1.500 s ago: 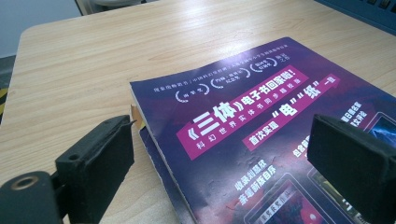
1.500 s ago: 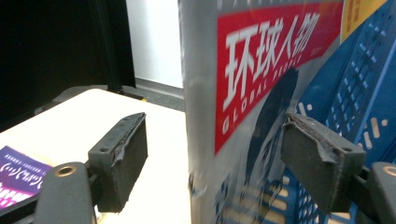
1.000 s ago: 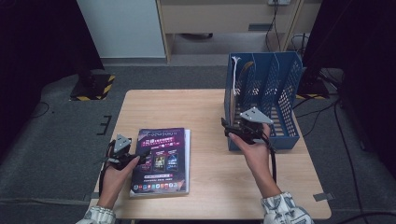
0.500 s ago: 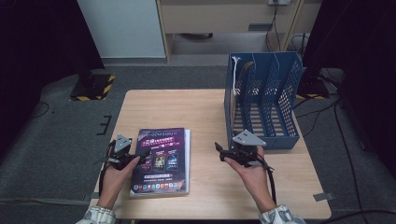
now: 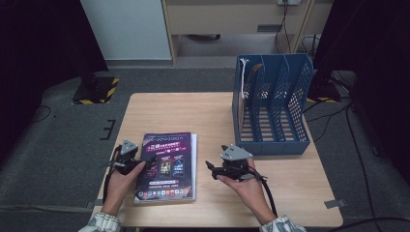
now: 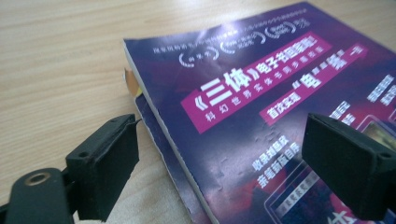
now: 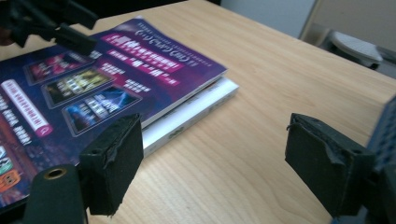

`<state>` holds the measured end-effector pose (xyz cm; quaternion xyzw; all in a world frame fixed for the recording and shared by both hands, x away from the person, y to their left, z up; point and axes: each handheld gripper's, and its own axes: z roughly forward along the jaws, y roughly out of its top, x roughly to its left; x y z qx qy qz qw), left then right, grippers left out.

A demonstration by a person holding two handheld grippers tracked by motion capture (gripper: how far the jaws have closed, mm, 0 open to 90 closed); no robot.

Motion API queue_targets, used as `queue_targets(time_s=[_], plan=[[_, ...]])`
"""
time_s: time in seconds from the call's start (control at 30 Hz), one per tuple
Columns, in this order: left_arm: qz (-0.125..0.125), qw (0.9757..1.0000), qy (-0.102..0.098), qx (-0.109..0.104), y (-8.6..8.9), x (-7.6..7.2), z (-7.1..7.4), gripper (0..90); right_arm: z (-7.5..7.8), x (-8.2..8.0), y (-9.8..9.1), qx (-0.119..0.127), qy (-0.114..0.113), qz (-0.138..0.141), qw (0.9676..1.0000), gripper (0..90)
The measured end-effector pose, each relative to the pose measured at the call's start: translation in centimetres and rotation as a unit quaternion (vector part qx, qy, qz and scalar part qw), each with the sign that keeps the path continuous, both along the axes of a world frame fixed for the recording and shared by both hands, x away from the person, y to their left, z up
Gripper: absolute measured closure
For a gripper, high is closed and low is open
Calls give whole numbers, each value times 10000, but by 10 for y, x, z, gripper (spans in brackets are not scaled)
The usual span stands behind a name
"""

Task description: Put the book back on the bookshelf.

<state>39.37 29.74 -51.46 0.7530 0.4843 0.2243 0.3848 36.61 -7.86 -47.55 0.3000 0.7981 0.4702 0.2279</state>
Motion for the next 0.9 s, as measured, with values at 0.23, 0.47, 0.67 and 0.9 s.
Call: queue_targets(time_s=[0.23, 0.47, 0.67, 0.9], plan=[[-154, 9996, 118, -188, -1, 1, -2, 173, -9, 0, 7, -105, 217, 214, 9995, 204], [-155, 9988, 183, -421, 1, 2, -5, 190, -14, -1, 11, -210, 288, 271, 9990, 187], [-163, 9988, 191, -414, 2, 2, -5, 195, -17, 0, 14, -230, 428, 332, 9983, 165], [-294, 9989, 157, -317, -2, -1, -1, 293, -20, 0, 18, -313, 479, 389, 9976, 165]])
